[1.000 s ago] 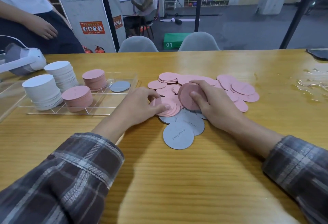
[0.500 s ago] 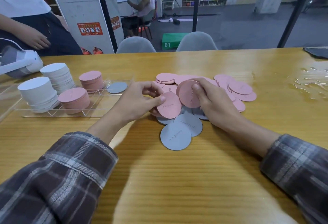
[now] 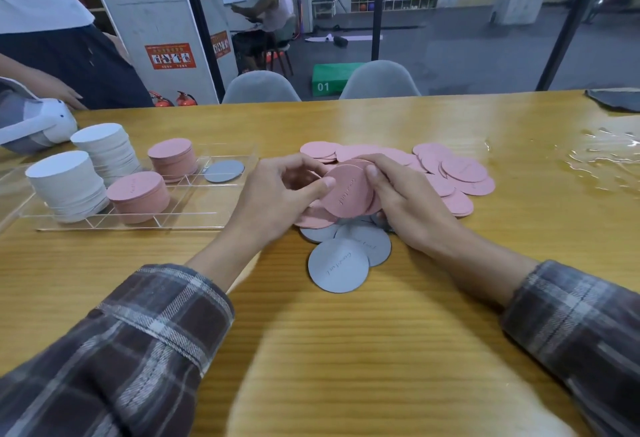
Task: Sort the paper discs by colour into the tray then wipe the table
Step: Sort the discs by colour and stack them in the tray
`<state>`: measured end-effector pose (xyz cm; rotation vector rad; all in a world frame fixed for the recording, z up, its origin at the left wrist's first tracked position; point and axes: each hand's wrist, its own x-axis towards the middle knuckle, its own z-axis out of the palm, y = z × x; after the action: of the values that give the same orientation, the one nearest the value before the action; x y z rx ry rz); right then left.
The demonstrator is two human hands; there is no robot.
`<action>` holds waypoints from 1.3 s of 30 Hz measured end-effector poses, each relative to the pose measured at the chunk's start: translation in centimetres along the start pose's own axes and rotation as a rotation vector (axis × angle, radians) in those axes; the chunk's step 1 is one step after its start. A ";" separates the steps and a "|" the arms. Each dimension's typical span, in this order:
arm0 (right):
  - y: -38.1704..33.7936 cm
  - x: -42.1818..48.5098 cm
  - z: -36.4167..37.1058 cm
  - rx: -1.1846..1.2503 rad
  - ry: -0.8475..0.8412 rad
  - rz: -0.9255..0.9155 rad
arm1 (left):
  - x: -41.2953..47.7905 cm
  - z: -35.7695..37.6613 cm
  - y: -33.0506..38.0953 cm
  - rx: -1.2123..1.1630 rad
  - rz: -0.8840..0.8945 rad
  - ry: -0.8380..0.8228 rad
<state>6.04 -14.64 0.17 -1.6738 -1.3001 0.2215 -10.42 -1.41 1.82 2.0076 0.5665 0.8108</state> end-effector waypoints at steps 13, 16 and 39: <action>-0.1 -0.1 -0.1 -0.187 -0.055 -0.066 | -0.3 0.2 0.2 0.126 0.021 0.088; 0.0 0.0 -0.5 -0.238 -0.025 -0.071 | 0.2 -1.2 -0.7 0.460 0.020 0.006; 0.1 -0.2 -0.1 -0.054 -0.056 0.019 | -0.2 1.0 0.2 -0.128 -0.185 -0.016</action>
<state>6.09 -14.85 0.10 -1.7372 -1.3424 0.2486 -9.82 -2.16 1.51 1.8135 0.6638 0.7006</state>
